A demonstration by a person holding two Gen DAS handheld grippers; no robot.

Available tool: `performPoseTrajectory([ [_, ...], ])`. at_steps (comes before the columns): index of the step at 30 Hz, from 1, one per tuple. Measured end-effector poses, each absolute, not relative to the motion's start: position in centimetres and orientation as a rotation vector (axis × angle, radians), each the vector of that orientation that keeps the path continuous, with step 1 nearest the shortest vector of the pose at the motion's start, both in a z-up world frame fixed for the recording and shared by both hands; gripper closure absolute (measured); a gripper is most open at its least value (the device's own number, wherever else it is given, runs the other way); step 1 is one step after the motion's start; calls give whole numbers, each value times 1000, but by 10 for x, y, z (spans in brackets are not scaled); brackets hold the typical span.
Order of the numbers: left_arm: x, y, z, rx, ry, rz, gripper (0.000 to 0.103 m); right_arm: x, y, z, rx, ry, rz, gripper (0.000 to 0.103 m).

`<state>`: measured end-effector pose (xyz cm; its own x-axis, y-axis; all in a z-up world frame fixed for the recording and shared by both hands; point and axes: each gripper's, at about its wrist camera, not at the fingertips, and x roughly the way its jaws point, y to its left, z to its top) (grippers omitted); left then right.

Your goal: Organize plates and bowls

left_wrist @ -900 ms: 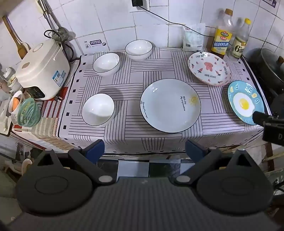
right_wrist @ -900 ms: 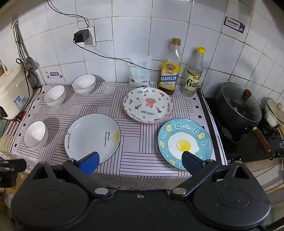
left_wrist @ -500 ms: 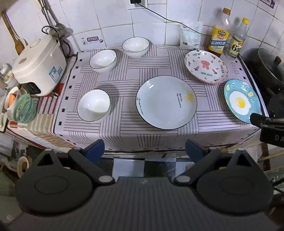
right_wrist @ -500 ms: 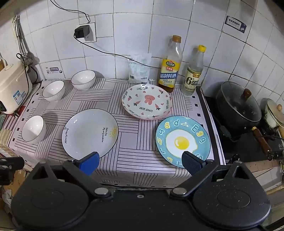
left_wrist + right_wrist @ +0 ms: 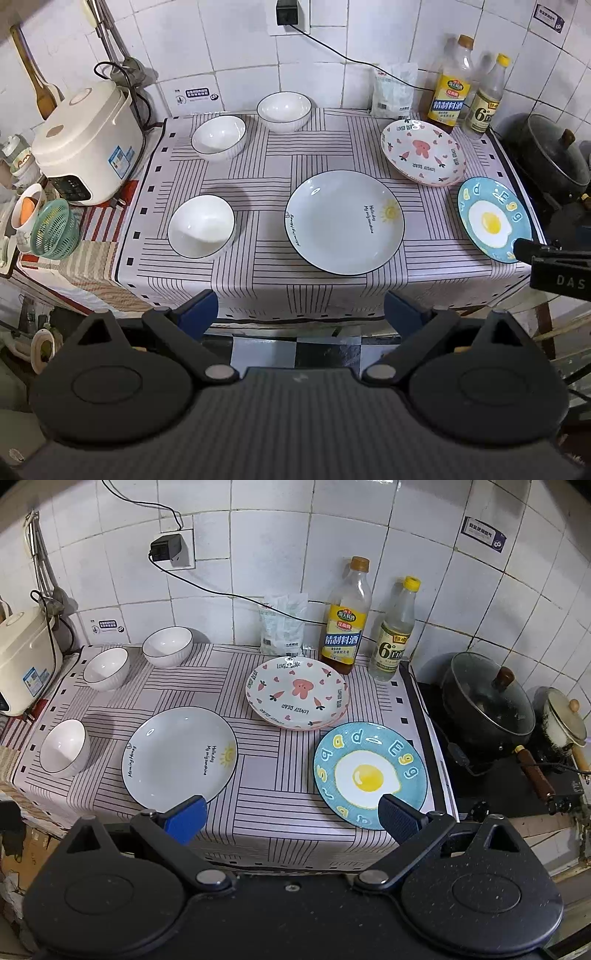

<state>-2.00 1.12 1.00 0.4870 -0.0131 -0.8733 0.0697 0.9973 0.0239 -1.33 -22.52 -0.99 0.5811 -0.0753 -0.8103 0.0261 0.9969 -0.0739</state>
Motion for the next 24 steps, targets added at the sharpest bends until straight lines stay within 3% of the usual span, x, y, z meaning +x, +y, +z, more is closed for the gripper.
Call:
performPoseTrajectory([
  [24, -24, 16, 7, 53, 1089, -45, 7, -14, -212, -11, -115, 960, -44, 2],
])
